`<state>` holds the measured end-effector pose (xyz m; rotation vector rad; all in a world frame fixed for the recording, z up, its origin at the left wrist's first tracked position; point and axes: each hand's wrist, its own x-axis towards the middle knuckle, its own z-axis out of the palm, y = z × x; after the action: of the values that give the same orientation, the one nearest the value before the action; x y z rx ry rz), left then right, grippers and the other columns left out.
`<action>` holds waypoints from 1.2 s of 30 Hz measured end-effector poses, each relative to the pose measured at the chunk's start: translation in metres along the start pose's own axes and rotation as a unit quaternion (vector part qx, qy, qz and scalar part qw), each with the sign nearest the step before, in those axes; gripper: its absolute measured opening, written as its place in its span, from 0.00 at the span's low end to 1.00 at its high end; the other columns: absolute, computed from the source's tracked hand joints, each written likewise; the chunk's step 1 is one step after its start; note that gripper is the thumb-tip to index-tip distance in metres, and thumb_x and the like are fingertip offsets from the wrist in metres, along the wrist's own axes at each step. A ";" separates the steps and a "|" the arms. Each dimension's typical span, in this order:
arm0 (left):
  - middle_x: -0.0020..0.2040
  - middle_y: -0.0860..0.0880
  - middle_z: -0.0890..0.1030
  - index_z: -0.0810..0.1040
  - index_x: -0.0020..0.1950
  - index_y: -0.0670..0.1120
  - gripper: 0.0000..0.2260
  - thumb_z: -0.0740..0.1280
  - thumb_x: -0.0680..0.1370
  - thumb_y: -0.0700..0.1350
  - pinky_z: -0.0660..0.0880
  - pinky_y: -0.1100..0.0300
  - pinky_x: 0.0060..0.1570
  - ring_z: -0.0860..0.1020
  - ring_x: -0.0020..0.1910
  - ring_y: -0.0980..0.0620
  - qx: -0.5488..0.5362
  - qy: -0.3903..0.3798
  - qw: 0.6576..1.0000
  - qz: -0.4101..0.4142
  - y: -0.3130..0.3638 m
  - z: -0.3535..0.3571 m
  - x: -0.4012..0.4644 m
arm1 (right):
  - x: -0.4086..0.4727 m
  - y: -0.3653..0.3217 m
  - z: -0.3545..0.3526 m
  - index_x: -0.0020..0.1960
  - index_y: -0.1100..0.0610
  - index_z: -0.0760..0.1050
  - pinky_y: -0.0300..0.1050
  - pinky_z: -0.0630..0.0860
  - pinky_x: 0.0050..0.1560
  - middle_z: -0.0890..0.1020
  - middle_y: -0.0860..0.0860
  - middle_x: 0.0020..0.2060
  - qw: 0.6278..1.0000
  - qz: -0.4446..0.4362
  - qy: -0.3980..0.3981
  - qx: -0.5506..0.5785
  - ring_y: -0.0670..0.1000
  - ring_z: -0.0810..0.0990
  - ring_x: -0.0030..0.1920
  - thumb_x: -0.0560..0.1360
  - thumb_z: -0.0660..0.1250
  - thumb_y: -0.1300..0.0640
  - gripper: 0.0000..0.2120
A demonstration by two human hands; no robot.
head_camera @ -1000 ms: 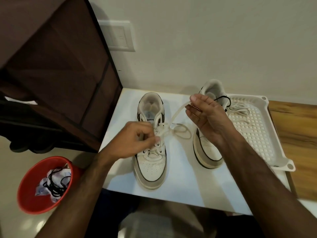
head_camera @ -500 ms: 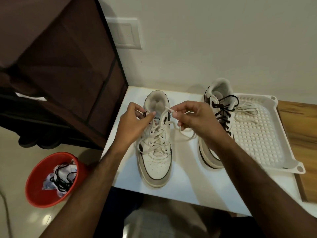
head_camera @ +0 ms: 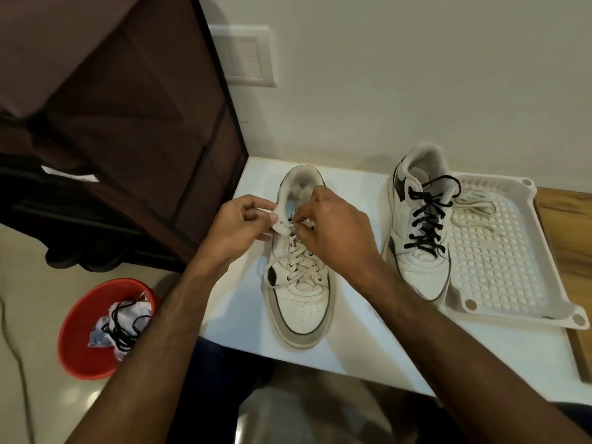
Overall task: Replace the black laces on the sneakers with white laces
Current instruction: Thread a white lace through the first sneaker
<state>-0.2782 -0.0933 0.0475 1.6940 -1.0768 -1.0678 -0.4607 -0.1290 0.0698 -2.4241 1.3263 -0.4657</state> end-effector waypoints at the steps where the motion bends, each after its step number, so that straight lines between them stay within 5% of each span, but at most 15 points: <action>1: 0.39 0.48 0.86 0.81 0.57 0.41 0.07 0.71 0.79 0.36 0.83 0.54 0.46 0.85 0.39 0.53 -0.001 0.002 1.000 -0.002 0.000 0.000 0.000 | 0.000 -0.001 0.000 0.56 0.49 0.83 0.44 0.69 0.40 0.75 0.47 0.54 1.000 -0.006 0.000 -0.014 0.50 0.78 0.49 0.80 0.67 0.50 0.09; 10: 0.45 0.48 0.85 0.80 0.54 0.40 0.06 0.72 0.79 0.40 0.82 0.55 0.49 0.86 0.47 0.49 -0.001 -0.040 0.999 0.030 -0.005 -0.004 -0.003 | 0.010 -0.004 0.002 0.56 0.50 0.83 0.44 0.67 0.41 0.74 0.47 0.56 0.998 -0.026 -0.021 -0.050 0.50 0.73 0.58 0.80 0.66 0.56 0.09; 15: 0.44 0.52 0.84 0.80 0.47 0.46 0.08 0.78 0.73 0.43 0.76 0.67 0.47 0.81 0.44 0.57 0.140 -0.038 0.985 0.094 -0.009 -0.001 -0.003 | 0.008 -0.001 0.010 0.56 0.52 0.83 0.45 0.69 0.40 0.74 0.48 0.53 0.999 -0.014 -0.010 -0.035 0.51 0.73 0.54 0.78 0.68 0.61 0.09; 20: 0.42 0.53 0.80 0.78 0.44 0.46 0.06 0.72 0.78 0.42 0.76 0.48 0.50 0.78 0.43 0.52 0.223 -0.048 0.955 0.191 -0.011 0.002 -0.002 | 0.006 0.008 0.019 0.54 0.58 0.84 0.53 0.78 0.51 0.75 0.52 0.52 0.998 0.012 -0.019 0.062 0.53 0.77 0.52 0.79 0.68 0.62 0.07; 24: 0.44 0.54 0.77 0.75 0.43 0.49 0.07 0.70 0.79 0.42 0.76 0.48 0.45 0.77 0.44 0.53 0.276 -0.025 0.934 0.226 -0.008 0.002 -0.003 | 0.004 0.007 0.019 0.57 0.56 0.83 0.51 0.77 0.55 0.73 0.47 0.54 0.993 0.042 -0.033 0.105 0.50 0.77 0.55 0.79 0.69 0.47 0.15; 30: 0.42 0.49 0.79 0.73 0.38 0.41 0.09 0.66 0.76 0.31 0.70 0.66 0.40 0.78 0.41 0.54 0.154 0.001 0.963 0.222 -0.003 -0.001 -0.005 | 0.004 -0.001 0.013 0.56 0.51 0.82 0.46 0.74 0.51 0.76 0.44 0.57 0.993 0.087 -0.021 0.075 0.48 0.79 0.52 0.75 0.72 0.43 0.14; 36: 0.46 0.42 0.84 0.71 0.40 0.39 0.10 0.60 0.80 0.30 0.75 0.61 0.39 0.84 0.40 0.45 -0.002 -0.044 0.988 0.146 -0.001 -0.003 -0.005 | 0.005 -0.004 0.012 0.57 0.52 0.81 0.43 0.70 0.44 0.76 0.44 0.58 0.994 0.089 -0.034 0.056 0.49 0.80 0.49 0.75 0.71 0.40 0.19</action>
<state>-0.2767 -0.0878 0.0484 1.4415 -1.3309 -0.9620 -0.4498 -0.1300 0.0613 -2.1877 1.4301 -0.3951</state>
